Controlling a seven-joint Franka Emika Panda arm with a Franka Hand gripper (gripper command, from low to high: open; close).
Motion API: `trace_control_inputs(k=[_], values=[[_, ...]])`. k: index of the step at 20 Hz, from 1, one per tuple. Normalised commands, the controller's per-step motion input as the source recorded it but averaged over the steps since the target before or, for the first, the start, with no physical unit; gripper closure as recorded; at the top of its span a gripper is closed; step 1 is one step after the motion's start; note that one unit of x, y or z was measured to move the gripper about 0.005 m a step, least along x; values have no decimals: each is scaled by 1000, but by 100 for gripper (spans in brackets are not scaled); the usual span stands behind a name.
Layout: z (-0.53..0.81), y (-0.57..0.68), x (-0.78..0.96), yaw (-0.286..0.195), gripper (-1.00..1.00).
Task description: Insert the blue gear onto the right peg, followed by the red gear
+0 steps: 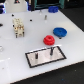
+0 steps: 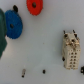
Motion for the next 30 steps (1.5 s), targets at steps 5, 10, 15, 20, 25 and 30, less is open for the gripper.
trace_control_inputs(k=[5, 10, 15, 20, 25, 30], values=[[8, 662, -531, 0, -100], [-27, 640, -463, 0, -100], [-229, 553, -280, 0, -100], [-398, 447, -160, 0, -100], [-504, 317, -126, 0, -100], [-564, 159, -135, 0, -100]])
